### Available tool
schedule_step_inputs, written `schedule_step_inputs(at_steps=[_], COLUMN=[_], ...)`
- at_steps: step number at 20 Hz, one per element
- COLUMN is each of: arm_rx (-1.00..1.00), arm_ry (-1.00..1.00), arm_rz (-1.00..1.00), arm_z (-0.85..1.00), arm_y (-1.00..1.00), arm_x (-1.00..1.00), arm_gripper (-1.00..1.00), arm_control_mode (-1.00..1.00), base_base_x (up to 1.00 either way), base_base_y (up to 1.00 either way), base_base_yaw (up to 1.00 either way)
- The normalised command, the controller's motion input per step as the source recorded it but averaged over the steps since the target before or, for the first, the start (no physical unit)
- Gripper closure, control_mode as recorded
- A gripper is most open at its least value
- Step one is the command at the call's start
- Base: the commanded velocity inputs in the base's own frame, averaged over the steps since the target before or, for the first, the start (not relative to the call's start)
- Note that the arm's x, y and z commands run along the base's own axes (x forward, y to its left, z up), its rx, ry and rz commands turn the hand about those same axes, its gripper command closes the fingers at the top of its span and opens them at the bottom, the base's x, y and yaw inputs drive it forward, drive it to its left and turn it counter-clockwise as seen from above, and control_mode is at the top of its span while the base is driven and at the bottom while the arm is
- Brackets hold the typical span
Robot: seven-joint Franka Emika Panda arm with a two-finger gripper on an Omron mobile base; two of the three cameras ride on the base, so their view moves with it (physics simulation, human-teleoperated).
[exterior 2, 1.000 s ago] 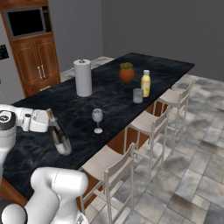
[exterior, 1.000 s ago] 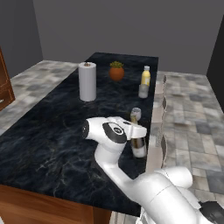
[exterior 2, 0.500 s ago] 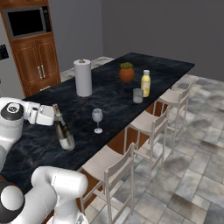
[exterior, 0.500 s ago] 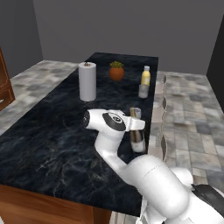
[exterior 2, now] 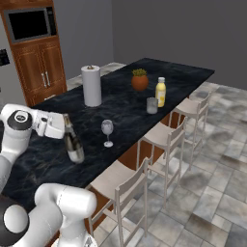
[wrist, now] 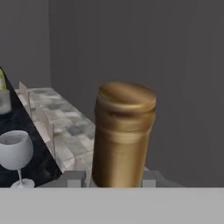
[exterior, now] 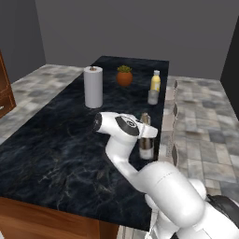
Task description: There is a wine glass and glass cup on the dining counter. Place the wine bottle next to the wine glass and the juice bottle next to the glass cup.
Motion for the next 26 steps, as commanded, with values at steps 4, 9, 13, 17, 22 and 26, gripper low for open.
schedule_step_inputs(at_steps=[4,9,13,17,22,26], arm_rx=[0.12,0.11,0.09,0.05,0.04,0.00], arm_ry=[-0.16,-0.09,0.00,0.00,0.00,0.00], arm_rz=[0.06,0.03,0.01,0.00,0.00,0.01], arm_z=[-0.06,-0.05,-0.04,-0.04,-0.04,-0.05], arm_y=[-0.17,-0.21,-0.21,-0.19,-0.17,-0.06], arm_x=[0.00,0.07,0.14,0.20,0.23,0.20], arm_gripper=[1.00,1.00,1.00,1.00,1.00,1.00], arm_control_mode=[-1.00,-1.00,-1.00,-1.00,-1.00,-1.00], base_base_x=[0.00,0.00,0.00,0.00,0.00,0.00], base_base_y=[0.00,0.00,0.00,0.00,0.00,0.00], base_base_yaw=[0.00,0.00,0.00,0.00,0.00,0.00])
